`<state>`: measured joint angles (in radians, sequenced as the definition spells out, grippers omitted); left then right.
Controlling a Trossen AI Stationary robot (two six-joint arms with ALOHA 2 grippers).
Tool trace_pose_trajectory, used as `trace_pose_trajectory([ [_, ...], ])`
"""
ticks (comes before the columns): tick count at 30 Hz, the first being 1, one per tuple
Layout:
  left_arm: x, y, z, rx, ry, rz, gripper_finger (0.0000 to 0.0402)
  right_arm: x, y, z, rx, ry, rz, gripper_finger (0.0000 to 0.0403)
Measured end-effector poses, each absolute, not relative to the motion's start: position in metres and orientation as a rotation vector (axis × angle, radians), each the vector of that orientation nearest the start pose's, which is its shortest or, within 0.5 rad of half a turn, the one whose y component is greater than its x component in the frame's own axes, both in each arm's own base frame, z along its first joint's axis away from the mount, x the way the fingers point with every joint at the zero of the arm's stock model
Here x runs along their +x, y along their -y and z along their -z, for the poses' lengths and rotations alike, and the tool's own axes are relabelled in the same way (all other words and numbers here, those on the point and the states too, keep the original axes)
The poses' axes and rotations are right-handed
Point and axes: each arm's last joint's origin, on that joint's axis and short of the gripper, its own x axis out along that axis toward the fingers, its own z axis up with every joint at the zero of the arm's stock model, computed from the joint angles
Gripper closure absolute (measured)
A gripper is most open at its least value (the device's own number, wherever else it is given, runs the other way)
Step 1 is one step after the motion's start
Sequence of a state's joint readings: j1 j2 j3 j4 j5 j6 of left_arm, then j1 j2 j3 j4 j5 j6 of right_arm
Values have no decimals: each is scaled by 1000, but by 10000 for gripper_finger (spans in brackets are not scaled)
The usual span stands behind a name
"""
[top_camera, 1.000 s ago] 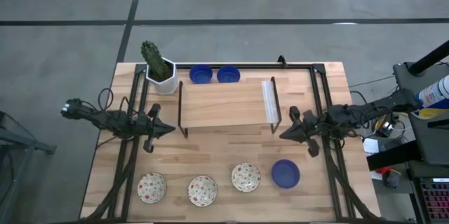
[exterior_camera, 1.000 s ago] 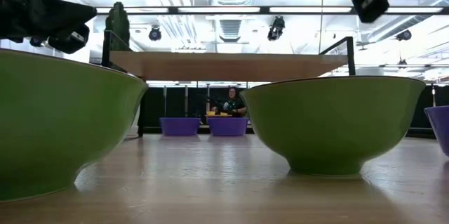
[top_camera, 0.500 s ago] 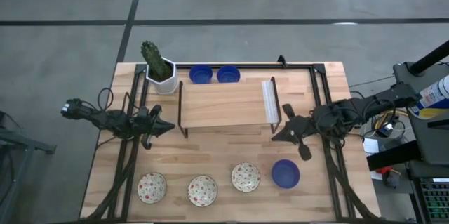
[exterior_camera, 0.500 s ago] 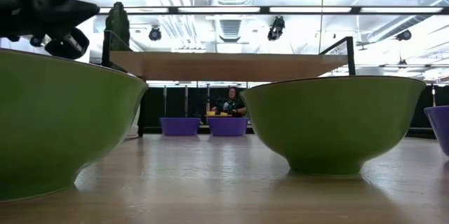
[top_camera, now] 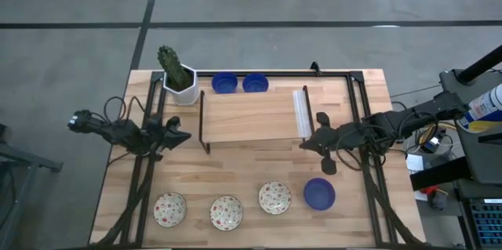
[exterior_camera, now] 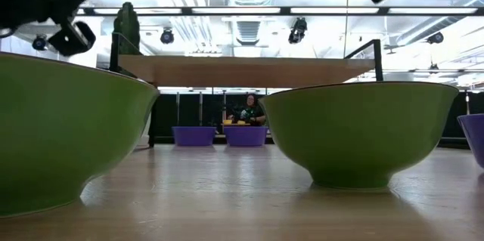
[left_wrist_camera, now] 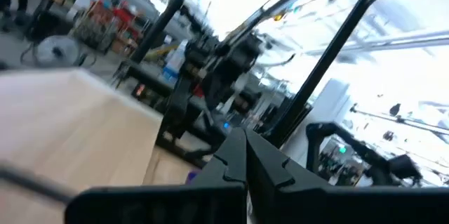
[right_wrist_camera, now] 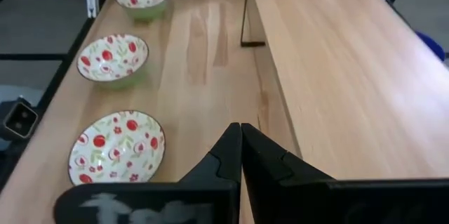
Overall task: Pick & Place Mini bowls
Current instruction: Put the top left blue bowl on the shelf
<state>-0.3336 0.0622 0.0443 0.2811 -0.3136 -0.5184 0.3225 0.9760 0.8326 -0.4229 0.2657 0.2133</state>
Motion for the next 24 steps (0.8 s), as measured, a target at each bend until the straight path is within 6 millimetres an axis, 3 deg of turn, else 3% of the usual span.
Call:
trace_pose_trajectory([
  [5,90,23,-223,-535,265,108,382,204,-60,-290,68,-525,5,394],
  [15,114,29,-273,-389,156,11,265,211,-64,-292,13,-456,-29,394],
  [19,133,32,-311,-294,43,-118,238,212,-65,-289,-9,-389,-48,394],
  [24,153,29,-364,-177,-116,-291,232,213,-66,-280,-22,-344,-64,394],
])
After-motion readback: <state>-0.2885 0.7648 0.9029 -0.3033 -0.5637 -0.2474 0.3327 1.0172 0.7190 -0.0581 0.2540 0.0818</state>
